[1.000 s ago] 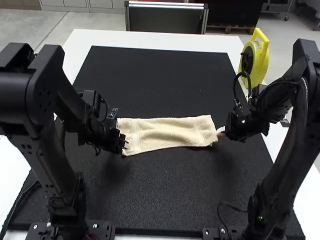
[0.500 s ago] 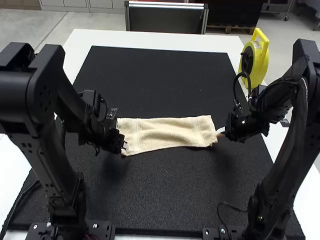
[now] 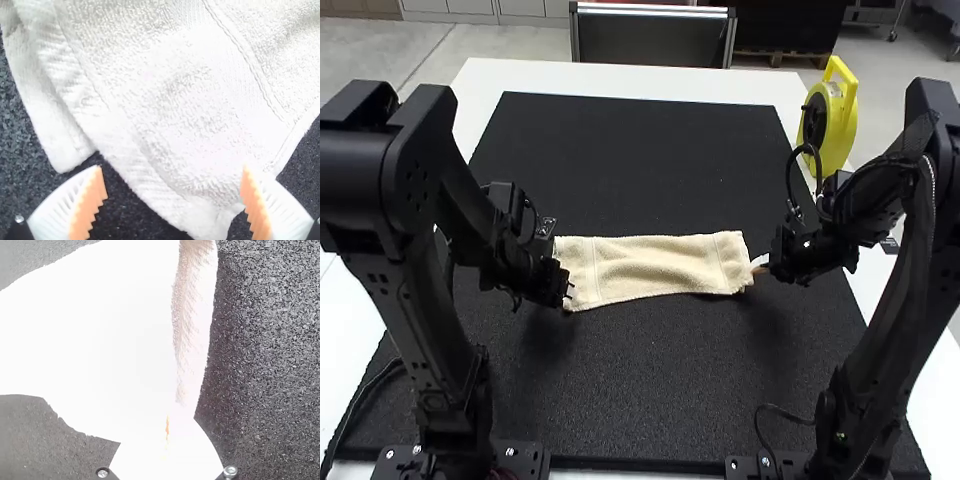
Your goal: Fold the towel.
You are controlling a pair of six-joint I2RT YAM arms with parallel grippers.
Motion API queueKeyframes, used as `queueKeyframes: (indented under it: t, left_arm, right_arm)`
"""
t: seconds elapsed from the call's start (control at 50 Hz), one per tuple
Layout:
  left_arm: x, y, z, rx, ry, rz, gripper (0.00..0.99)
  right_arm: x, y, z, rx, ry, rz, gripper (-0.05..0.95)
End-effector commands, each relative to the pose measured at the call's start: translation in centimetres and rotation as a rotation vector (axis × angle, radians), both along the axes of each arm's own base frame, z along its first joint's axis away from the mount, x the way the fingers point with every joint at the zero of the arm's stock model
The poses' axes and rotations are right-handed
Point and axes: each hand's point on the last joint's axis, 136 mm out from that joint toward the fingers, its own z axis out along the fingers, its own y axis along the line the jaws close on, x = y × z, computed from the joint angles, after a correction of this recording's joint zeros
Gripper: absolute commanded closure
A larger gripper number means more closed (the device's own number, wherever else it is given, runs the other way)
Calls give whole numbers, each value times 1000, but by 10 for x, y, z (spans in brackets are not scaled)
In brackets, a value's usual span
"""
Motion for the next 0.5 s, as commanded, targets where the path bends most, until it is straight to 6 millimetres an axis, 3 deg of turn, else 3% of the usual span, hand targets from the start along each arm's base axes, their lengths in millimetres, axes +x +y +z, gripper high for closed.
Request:
queueKeyframes:
  t: [0.0,0.18,0.24,0.48]
  left_arm:
    - [-12,-29,-7,-65,55,-71,420]
    - [-15,-38,-7,-86,56,-82,828]
    - [-15,-38,-8,-87,59,-82,923]
    - [-19,-38,-9,-92,67,-83,969]
  right_arm:
    - [1,0,0,19,-6,12,920]
    - [1,0,0,19,-4,11,920]
    - [0,-1,0,21,-2,9,920]
    - [-3,-4,-2,23,4,3,920]
